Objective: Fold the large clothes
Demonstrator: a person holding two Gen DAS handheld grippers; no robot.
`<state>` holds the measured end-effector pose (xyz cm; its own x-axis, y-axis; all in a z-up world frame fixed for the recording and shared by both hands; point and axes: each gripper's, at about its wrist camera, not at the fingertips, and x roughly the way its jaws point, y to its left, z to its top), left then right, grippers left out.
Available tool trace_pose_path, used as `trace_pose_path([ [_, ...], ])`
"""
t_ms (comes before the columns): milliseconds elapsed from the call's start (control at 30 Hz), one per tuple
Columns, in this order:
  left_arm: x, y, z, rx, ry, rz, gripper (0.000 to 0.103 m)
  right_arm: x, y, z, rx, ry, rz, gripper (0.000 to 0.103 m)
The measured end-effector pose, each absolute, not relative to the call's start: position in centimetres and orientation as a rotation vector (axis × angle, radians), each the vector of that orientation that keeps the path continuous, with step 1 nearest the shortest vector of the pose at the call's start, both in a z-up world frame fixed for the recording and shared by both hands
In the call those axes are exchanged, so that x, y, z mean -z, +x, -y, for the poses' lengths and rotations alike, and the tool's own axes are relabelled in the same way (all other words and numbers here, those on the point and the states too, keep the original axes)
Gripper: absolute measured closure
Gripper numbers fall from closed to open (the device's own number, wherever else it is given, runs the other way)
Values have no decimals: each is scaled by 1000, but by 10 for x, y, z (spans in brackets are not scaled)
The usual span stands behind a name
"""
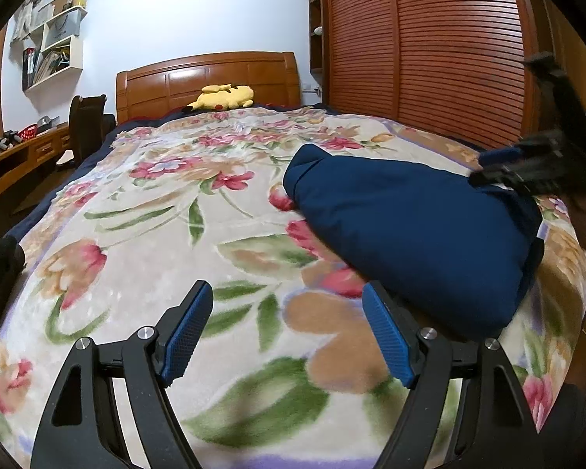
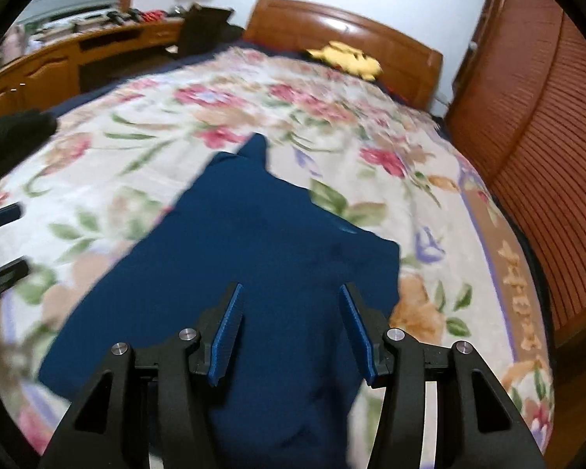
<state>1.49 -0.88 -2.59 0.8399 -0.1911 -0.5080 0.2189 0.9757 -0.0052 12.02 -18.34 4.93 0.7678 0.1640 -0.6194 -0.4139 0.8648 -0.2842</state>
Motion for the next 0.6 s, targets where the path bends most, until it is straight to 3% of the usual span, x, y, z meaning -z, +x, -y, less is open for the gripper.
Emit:
trace_pose_path([
  [600, 28, 9, 10, 195, 58, -535, 23, -14, 46, 240, -362, -369, -669, 51],
])
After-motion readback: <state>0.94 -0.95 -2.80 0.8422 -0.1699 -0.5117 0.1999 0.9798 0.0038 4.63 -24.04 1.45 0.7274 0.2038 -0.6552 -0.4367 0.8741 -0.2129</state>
